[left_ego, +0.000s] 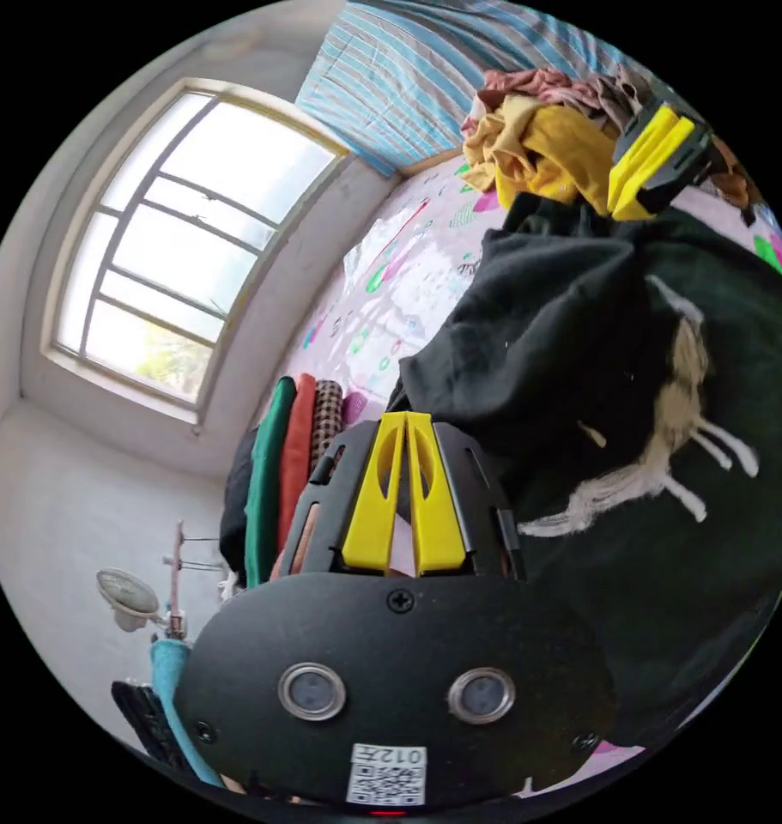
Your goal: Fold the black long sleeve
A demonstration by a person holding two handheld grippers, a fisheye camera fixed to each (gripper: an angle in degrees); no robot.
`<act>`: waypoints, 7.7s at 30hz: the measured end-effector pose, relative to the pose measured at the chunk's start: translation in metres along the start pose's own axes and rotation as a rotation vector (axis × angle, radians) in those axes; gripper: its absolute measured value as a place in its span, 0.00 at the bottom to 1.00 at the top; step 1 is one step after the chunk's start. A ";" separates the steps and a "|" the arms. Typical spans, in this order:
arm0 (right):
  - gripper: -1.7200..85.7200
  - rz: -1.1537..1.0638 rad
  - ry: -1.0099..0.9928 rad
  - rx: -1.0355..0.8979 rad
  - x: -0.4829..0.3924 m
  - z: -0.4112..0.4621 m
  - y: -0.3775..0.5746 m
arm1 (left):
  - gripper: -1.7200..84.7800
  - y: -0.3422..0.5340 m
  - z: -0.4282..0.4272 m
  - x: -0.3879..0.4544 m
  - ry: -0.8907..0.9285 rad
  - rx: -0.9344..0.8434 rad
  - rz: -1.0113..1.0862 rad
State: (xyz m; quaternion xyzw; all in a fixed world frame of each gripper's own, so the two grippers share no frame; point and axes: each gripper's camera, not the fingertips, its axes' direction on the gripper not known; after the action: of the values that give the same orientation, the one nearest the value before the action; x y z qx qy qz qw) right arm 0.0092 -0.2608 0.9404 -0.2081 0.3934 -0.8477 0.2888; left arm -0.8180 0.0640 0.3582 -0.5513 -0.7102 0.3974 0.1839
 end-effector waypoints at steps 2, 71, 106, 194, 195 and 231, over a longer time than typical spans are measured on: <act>0.03 0.116 -0.089 0.063 0.022 -0.004 -0.019 | 0.02 -0.024 0.019 -0.032 0.149 0.006 -0.111; 0.08 -0.558 -0.065 -0.581 0.026 0.072 -0.140 | 0.06 -0.113 0.041 -0.096 0.488 -0.347 0.294; 0.11 -0.785 0.483 -0.309 -0.342 -0.137 0.279 | 0.06 0.174 -0.333 0.291 0.152 -0.153 0.300; 0.02 0.362 -0.168 -0.463 0.044 -0.151 0.073 | 0.02 0.370 0.300 -0.104 1.122 -0.636 -1.129; 0.02 0.369 -0.175 -0.462 0.046 -0.151 0.073 | 0.02 0.363 0.297 -0.106 1.135 -0.612 -1.101; 0.05 0.411 0.004 -0.546 0.210 -0.109 0.025 | 0.02 0.106 0.171 0.052 0.754 -0.729 -0.442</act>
State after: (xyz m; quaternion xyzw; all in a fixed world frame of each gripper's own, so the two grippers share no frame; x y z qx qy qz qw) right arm -0.2026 -0.3509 0.8810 -0.1923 0.6402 -0.6355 0.3863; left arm -0.8867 0.0582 0.1618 -0.5212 -0.7850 -0.1457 0.3013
